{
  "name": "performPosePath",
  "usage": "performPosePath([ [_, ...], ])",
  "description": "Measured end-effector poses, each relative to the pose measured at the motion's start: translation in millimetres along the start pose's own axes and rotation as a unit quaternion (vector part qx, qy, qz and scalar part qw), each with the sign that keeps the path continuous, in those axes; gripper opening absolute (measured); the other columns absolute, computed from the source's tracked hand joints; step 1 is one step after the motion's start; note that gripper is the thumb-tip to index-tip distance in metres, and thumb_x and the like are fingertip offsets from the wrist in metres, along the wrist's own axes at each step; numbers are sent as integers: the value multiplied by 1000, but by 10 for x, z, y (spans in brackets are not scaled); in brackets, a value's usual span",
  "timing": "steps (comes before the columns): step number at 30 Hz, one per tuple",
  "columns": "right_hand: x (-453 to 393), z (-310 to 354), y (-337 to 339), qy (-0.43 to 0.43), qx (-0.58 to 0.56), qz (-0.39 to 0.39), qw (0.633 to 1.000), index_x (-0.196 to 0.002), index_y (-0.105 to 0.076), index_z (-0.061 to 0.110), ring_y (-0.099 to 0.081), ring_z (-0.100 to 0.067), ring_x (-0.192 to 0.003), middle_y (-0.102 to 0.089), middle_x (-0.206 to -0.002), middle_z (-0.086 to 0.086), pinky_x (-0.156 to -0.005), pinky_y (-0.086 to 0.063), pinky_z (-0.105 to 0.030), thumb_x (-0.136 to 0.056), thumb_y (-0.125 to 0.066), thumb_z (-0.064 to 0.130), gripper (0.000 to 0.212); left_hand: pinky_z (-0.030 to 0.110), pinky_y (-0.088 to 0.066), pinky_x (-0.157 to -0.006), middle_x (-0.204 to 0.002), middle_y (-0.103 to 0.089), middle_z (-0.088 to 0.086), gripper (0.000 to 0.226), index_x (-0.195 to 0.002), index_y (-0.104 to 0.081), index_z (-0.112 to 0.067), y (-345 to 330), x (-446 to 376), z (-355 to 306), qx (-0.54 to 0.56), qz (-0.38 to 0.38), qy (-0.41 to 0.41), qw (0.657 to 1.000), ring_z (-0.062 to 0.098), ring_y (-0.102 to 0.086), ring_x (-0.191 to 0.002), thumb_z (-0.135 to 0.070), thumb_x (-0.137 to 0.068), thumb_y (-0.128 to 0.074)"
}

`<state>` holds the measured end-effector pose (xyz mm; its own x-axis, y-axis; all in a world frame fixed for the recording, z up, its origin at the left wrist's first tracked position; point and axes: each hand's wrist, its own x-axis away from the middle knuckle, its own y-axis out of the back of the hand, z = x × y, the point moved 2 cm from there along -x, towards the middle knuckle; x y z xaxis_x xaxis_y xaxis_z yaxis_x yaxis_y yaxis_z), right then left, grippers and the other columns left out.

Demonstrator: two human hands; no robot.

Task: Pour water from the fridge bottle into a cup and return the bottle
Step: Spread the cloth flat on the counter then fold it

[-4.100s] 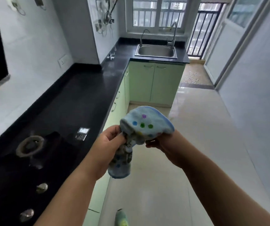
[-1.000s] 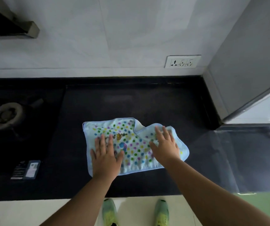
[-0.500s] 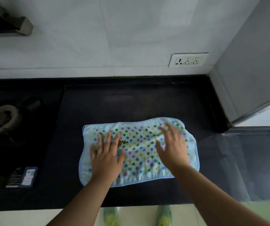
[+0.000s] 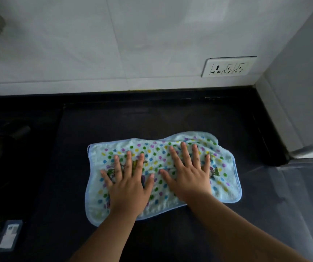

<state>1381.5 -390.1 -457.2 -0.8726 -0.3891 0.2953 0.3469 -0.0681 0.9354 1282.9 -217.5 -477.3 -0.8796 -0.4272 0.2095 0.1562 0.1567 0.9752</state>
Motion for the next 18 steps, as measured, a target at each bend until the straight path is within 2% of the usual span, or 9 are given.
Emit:
performPosePath([
  [3, -408, 18, 60, 6, 2, -15, 1000, -156, 21, 52, 33, -23, -154, 25, -169, 13, -122, 16, -60, -87, -4, 89, 83, 73, 8, -119, -172, 25, -6, 78, -159, 22, -46, 115, -417, -32, 9, 18, 18, 1000, 33, 30, -156, -81, -93, -1],
  [6, -763, -146, 164, -14, -1, -29, 999, -158, 14, 52, 24, -19, -157, 18, -170, 18, -123, 15, -57, -86, -8, 89, 84, 73, 10, -117, -172, 26, -2, 80, -160, 19, -43, 218, -824, -310, 27, 26, 32, 999, 36, 30, -155, -81, -92, -1],
  [11, -901, -583, 261, -90, 4, -45, 995, -160, 12, 48, 19, -17, -158, 15, -172, 16, -126, 10, -54, -92, -6, 80, 77, 74, 13, -115, -173, 20, 0, 76, -164, 8, -39, 241, -1141, -1070, 27, 13, -87, 996, 37, 28, -156, -73, -97, -3],
  [18, -775, -270, 161, -129, -25, -47, 990, -162, 12, 40, 26, -24, -156, 20, -172, 6, -125, 11, -58, -99, -3, 69, 71, 68, 9, -122, -174, 11, -10, 64, -164, 1, -43, 209, -1079, -945, 21, -13, -141, 990, 26, 19, -160, -61, -104, -11],
])
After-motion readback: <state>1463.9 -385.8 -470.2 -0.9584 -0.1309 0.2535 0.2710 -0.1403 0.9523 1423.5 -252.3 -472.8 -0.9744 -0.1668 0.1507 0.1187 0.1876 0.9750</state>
